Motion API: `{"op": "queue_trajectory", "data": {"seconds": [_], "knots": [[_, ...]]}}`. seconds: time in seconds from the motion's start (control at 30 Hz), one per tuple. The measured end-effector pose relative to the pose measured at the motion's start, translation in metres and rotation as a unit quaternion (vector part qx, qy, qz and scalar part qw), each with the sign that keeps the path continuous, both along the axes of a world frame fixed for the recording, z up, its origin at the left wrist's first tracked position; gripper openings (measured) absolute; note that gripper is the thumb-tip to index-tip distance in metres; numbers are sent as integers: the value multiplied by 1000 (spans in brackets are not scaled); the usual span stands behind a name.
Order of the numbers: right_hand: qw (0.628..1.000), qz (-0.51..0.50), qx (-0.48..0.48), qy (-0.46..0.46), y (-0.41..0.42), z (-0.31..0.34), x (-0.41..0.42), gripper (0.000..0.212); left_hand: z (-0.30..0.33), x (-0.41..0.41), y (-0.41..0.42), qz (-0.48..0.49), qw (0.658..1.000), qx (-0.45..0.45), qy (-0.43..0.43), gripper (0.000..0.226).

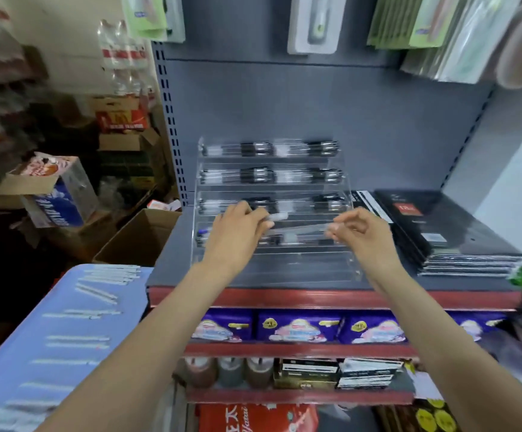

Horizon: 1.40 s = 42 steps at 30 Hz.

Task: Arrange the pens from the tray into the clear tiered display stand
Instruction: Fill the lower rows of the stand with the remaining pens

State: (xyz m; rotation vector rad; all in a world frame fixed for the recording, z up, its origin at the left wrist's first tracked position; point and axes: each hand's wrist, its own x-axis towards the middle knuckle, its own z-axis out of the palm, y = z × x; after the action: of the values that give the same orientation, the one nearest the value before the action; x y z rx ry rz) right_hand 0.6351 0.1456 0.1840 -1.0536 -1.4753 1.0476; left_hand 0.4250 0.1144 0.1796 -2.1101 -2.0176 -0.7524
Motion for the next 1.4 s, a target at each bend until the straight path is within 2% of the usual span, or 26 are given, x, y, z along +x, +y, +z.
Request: {"op": "queue_trajectory", "data": {"seconds": [0.07,0.23,0.3,0.4,0.5,0.63,0.77,0.87,0.97,1.1,1.4], "knots": [[1000,-24,-4,2,14,-7,18,10,0,12,3,26,999,-6,23,32],[999,-23,-6,-31,44,-19,31,8,-1,23,11,-4,998,-52,-26,42],[992,-27,23,-123,54,-21,34,7,-2,23,12,-27,998,-46,-37,41],[954,-16,114,-278,63,-22,37,12,-2,26,14,-48,993,-33,-102,34],[918,-7,181,-353,67,-24,37,14,-4,29,20,-51,984,-21,-167,21],[882,-8,200,-427,69,-29,36,20,-8,33,26,-68,983,-37,-165,23],[919,-57,190,-341,64,-34,41,29,-9,37,34,-78,984,-46,-153,21],[957,-59,100,-265,65,-37,48,44,-9,44,43,-85,984,-66,-139,16],[977,-2,27,-209,65,-39,52,51,-9,54,54,-78,984,-87,-132,17],[982,29,11,-185,66,-40,53,51,-10,65,68,-64,985,-97,-130,18],[982,21,20,-186,70,-47,52,51,-17,73,71,-95,984,-87,-124,18]]}}
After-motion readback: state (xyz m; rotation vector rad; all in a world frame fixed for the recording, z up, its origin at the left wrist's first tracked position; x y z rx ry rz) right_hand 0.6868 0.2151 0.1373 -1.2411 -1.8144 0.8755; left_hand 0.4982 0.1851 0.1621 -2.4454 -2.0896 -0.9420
